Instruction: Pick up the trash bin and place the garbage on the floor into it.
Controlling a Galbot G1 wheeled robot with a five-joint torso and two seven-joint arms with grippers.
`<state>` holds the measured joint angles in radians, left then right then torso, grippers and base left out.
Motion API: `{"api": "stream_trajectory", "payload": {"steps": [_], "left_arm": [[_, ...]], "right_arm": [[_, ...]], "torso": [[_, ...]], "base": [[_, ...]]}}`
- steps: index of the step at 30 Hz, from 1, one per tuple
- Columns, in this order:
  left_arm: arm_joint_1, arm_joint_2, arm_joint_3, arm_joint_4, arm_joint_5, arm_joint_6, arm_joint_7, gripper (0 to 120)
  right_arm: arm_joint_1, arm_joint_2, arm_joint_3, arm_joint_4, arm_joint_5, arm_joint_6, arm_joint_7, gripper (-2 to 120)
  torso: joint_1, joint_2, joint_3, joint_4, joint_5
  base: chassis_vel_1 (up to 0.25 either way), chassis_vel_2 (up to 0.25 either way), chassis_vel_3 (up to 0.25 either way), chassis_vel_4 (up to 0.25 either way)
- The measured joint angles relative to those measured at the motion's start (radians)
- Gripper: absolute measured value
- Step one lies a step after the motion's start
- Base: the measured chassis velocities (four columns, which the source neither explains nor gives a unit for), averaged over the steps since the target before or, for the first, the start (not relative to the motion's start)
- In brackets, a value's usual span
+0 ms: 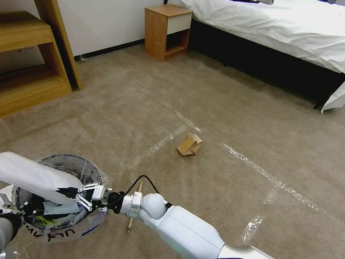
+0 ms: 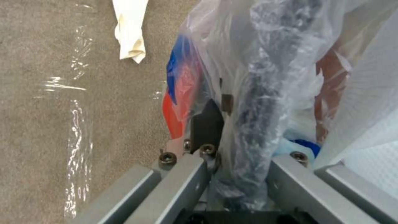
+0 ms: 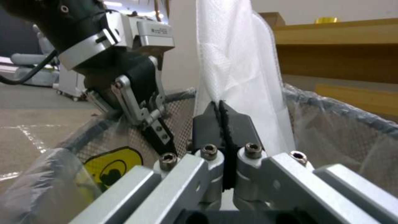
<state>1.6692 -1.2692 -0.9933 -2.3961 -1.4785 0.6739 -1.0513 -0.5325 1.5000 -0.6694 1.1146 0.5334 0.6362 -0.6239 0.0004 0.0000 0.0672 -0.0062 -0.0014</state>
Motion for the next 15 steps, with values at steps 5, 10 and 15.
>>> {"api": "stream_trajectory", "payload": {"steps": [5,10,15], "left_arm": [[0.004,0.002,-0.003,-0.004,0.0,0.0,0.001,0],[0.004,0.002,-0.003,-0.004,0.0,0.0,0.0,0],[0.001,0.003,-0.003,-0.004,0.0,0.0,0.001,0]], "right_arm": [[0.0,0.008,-0.007,-0.021,-0.015,0.0,0.007,0],[0.0,0.016,-0.018,-0.046,-0.031,0.008,0.011,0],[0.002,0.018,-0.017,-0.05,-0.034,0.009,0.012,0]], "torso": [[0.0,0.0,0.0,0.0,0.0],[0.0,0.0,0.0,0.0,0.0],[0.0,0.0,0.0,0.0,0.0]], "base": [[0.0,0.0,0.0,0.0],[0.0,0.0,0.0,0.0],[0.0,0.0,0.0,0.0]]}}
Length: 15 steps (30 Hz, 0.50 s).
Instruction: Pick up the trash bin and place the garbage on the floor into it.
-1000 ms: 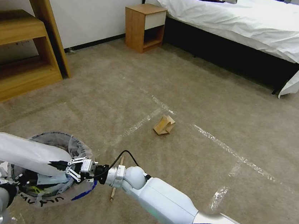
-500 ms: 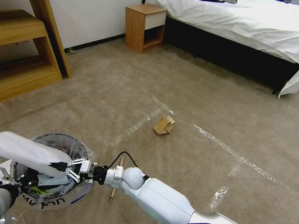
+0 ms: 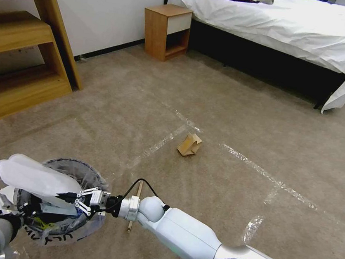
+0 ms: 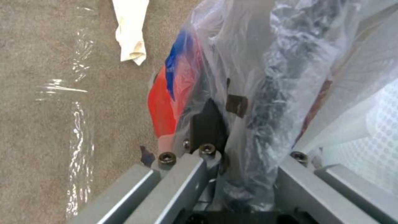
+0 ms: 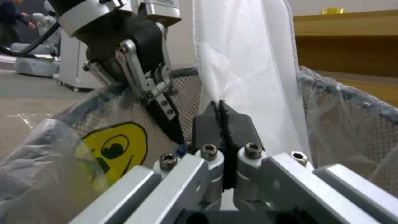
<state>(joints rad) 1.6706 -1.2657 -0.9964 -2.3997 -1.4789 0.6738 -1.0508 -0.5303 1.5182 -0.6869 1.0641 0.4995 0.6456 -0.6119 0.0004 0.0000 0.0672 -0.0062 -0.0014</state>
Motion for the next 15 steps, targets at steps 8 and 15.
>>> {"api": "stream_trajectory", "payload": {"steps": [8,15], "left_arm": [[-0.004,0.0,0.003,0.002,-0.001,-0.001,0.002,0],[-0.004,0.008,0.001,0.002,-0.007,-0.003,0.003,0]], "right_arm": [[0.009,-0.012,-0.001,0.004,-0.028,0.021,0.035,0],[0.02,-0.027,-0.015,0.026,-0.053,0.041,0.088,27]], "torso": [[0.0,0.0,0.0,0.0,0.0],[0.0,0.0,0.0,0.0,0.0001]], "base": [[0.0,0.0,0.0,0.0],[0.0,0.0,0.0,0.0]]}}
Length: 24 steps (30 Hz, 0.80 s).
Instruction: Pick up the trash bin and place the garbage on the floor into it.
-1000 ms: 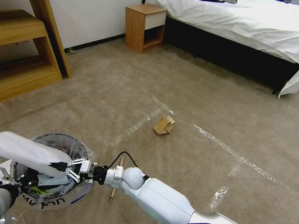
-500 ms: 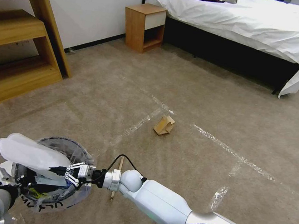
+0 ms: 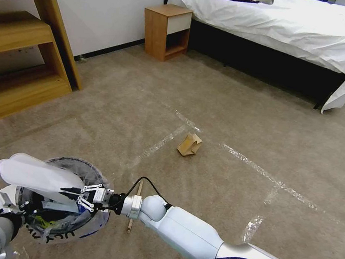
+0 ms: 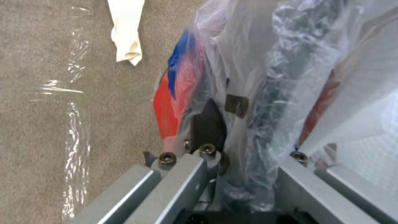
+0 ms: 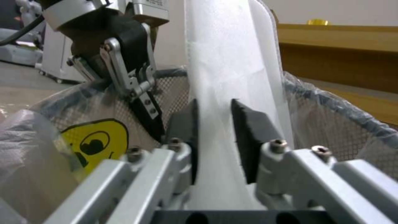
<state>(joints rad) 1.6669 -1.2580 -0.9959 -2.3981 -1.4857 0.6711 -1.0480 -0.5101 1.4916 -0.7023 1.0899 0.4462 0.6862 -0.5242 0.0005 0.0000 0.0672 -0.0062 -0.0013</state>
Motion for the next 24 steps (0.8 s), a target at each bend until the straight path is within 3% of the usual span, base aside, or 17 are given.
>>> {"api": "stream_trajectory", "payload": {"steps": [2,4,5,8,10,14,19,24], "left_arm": [[0.001,0.003,-0.001,0.0,-0.001,-0.001,0.0,0],[0.001,0.005,-0.002,0.0,-0.002,-0.001,0.0,0],[0.0,0.008,-0.004,0.001,-0.004,-0.001,0.0,0],[-0.002,0.012,-0.006,0.003,-0.01,-0.001,-0.003,0],[-0.004,0.017,-0.009,0.005,-0.018,-0.002,-0.009,0],[-0.005,0.018,-0.01,0.007,-0.019,-0.002,-0.011,0],[-0.009,0.018,-0.01,0.014,-0.02,-0.003,-0.013,0],[-0.012,0.021,-0.014,0.018,-0.02,-0.006,-0.016,0]], "right_arm": [[0.005,-0.003,-0.002,0.008,0.002,-0.004,0.001,37],[0.006,-0.003,-0.002,0.01,0.002,-0.004,0.001,39],[0.008,-0.004,-0.004,0.015,0.005,-0.006,0.001,47],[0.009,-0.005,-0.008,0.018,0.008,-0.006,0.001,52],[0.011,-0.009,-0.014,0.025,0.012,-0.009,0.0,65],[0.014,-0.014,-0.022,0.03,0.016,-0.012,-0.003,76],[0.018,-0.025,-0.034,0.049,0.028,-0.012,-0.008,96],[0.024,-0.039,-0.039,0.073,0.033,-0.012,-0.006,100]], "torso": [[0.0,0.0,0.0,0.0,-0.0001],[0.0,0.0,0.0,0.0,0.0],[0.0,0.0,0.0,0.0001,0.0],[0.0,0.0,0.0,0.0,0.0],[0.0,0.0,0.0,0.0001,-0.0001],[0.0,0.0,0.0,0.0001,0.0],[0.0,0.0,0.0,0.0001,-0.0001],[0.0,0.0,0.0,0.0,0.0]], "base": [[0.0,0.0,0.0,0.0],[0.0,0.0,0.0,0.0],[0.0,0.0,0.0,0.0],[0.0,0.0,0.0,0.0],[0.0,0.0,0.0,0.0],[0.0,0.0,0.0,0.0],[0.0,0.0,0.0,0.0],[0.0,0.0,0.0,0.0]]}}
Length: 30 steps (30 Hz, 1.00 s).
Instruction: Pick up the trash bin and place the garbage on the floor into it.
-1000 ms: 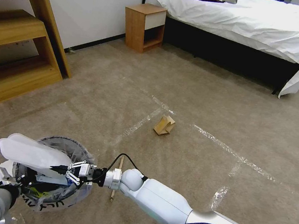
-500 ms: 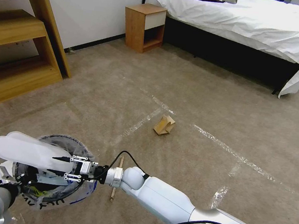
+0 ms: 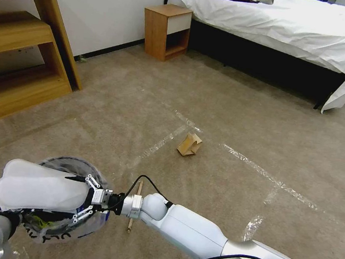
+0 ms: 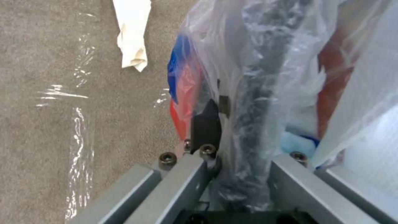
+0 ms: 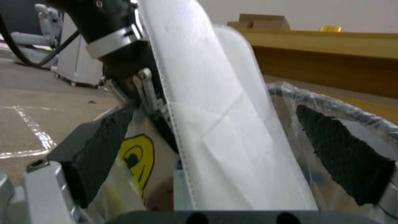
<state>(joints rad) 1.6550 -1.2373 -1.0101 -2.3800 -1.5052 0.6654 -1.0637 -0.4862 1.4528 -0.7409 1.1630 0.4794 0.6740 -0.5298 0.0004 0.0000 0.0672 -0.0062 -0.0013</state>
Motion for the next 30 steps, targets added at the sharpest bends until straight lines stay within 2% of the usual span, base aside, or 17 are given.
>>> {"api": "stream_trajectory", "payload": {"steps": [5,14,21,25,30], "left_arm": [[0.0,-0.001,-0.001,0.003,-0.002,0.0,-0.002,0],[0.005,-0.009,-0.005,0.004,-0.003,0.0,-0.007,0],[0.006,-0.018,-0.006,0.009,-0.002,0.0,-0.012,0],[0.008,-0.021,-0.009,0.009,-0.003,0.0,-0.013,0],[0.018,-0.017,-0.033,-0.005,-0.022,-0.001,-0.022,0]], "right_arm": [[0.006,-0.01,0.001,0.025,0.006,0.0,0.006,100],[0.052,-0.049,0.045,0.158,0.05,-0.024,0.029,100],[0.164,-0.093,0.123,0.275,0.107,-0.054,0.067,100],[0.223,-0.117,0.199,0.304,0.13,-0.067,0.101,100],[0.264,-0.151,0.326,0.299,0.135,-0.092,0.222,100]], "torso": [[0.0,0.0,0.0,0.0,-0.0001],[0.0,0.0,0.0,0.0,0.0],[0.0,0.0,0.0,0.0001,0.0],[0.0,0.0,0.0,0.0,0.0001],[0.0,0.0,0.0,0.0,0.0001]], "base": [[0.0,0.0,0.0,0.0],[0.0,0.0,0.0,0.0],[0.0,0.0,0.0,0.0],[0.0,0.0,0.0,0.0],[0.0,0.0,0.0,0.0]]}}
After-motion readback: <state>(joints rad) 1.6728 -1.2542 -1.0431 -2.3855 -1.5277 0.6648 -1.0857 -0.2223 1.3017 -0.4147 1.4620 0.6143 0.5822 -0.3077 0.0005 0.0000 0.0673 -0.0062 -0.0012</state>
